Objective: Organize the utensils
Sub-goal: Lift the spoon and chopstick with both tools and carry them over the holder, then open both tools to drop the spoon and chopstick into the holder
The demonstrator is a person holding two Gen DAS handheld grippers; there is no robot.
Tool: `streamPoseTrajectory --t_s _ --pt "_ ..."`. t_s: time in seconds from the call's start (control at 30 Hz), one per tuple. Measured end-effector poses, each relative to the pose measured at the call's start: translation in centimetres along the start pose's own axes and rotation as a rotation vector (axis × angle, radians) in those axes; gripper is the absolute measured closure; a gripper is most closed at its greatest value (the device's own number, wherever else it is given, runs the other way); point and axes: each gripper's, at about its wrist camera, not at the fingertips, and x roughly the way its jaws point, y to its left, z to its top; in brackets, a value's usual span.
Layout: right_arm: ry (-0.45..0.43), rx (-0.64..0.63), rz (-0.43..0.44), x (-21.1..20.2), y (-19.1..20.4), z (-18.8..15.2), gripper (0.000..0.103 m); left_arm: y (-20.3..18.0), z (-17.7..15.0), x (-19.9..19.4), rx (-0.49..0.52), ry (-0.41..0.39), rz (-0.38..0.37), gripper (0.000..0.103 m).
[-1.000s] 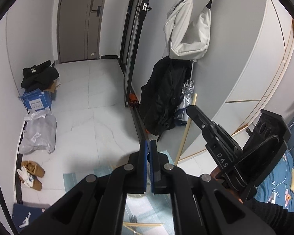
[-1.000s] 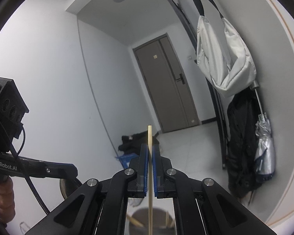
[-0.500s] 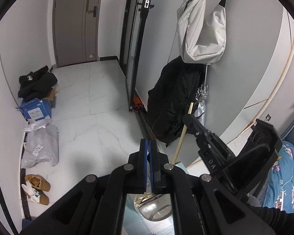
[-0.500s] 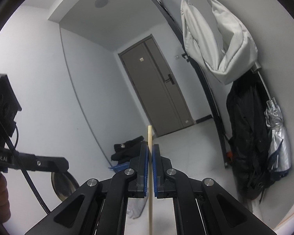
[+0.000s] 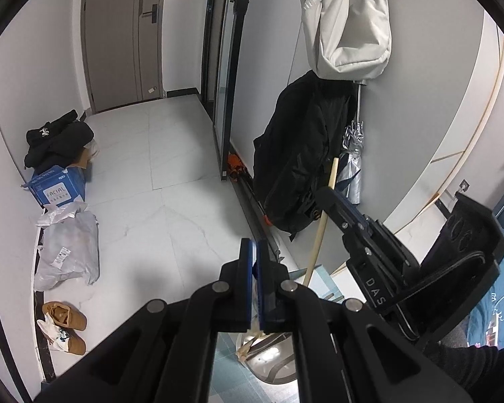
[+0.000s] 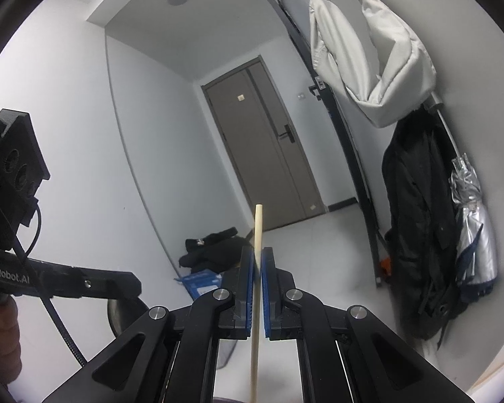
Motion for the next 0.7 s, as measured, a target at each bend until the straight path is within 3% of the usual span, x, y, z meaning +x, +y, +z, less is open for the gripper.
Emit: streamPoseTrajectory --t_s 0.37,0.7 --pt "0.035 -0.07 0.046 -1.8 0.5 -1.6 0.099 -0.7 -1.2 0.2 0.019 0.008 0.018 0.103" --pt "0.183 -0.181 0.146 -3.2 1.4 -4.1 0.099 -1.2 -2.9 1.2 0.008 0.039 0.015 0.103"
